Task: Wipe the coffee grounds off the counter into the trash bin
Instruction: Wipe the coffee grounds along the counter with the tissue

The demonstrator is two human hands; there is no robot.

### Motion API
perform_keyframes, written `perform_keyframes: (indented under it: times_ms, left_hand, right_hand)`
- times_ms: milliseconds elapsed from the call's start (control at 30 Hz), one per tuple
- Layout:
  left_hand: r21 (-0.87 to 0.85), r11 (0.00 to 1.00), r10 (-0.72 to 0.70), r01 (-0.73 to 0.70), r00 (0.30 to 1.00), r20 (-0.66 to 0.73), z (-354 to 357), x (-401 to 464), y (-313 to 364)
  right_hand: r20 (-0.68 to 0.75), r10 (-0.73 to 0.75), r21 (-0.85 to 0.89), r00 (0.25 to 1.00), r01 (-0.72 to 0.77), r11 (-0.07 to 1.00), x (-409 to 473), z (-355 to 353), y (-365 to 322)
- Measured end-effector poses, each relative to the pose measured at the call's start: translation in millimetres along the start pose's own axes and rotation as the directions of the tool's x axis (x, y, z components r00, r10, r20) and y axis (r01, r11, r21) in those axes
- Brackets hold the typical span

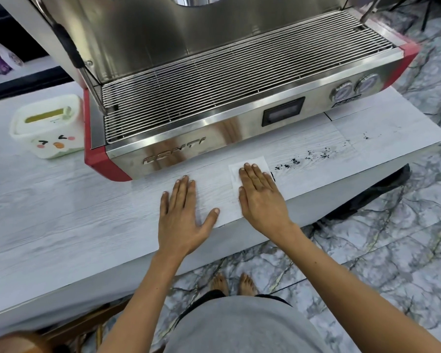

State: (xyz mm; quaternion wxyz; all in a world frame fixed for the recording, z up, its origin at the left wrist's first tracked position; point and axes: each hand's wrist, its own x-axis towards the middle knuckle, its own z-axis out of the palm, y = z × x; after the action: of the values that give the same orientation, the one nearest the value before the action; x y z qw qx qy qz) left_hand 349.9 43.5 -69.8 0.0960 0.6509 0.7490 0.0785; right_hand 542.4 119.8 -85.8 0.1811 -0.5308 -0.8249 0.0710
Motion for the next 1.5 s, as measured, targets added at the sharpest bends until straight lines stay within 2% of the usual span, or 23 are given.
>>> perform_keyframes:
  times_ms: [467,667,900,1167,1500]
  left_hand:
    - [-0.029,1.0,0.007,-0.007,1.0,-0.014,1.7,1.6,-3.9]
    - [-0.04,0.999,0.012,-0.012,1.0,-0.016,1.1,1.3,-5.1]
    - [-0.067,0.997,0.024,-0.024,1.0,-0.005,-0.6,0.9,-8.7]
    - [-0.208,0.978,0.014,-0.031,0.996,-0.084,-1.6,-1.4,-22.0]
    - [-0.163,0.986,0.023,-0.037,0.996,-0.09,-1.4,-4.2,-34.6]
  right_hand:
    - [0.004,-0.027,-0.01,1.0,0.027,1.0,-6.2,-5.2,8.0]
    - [-0.013,0.0,0.037,1.0,0.0,0.999,-2.9,-6.8,12.8]
    - [-0.077,0.061,0.174,0.995,-0.046,0.984,1.9,-12.2,5.8]
    - [-0.043,-0.131,0.268,0.99,0.138,0.953,-20.4,-9.0,-53.7]
    - [-0.012,-0.151,0.086,0.988,0.152,0.985,-34.9,16.2,-68.2]
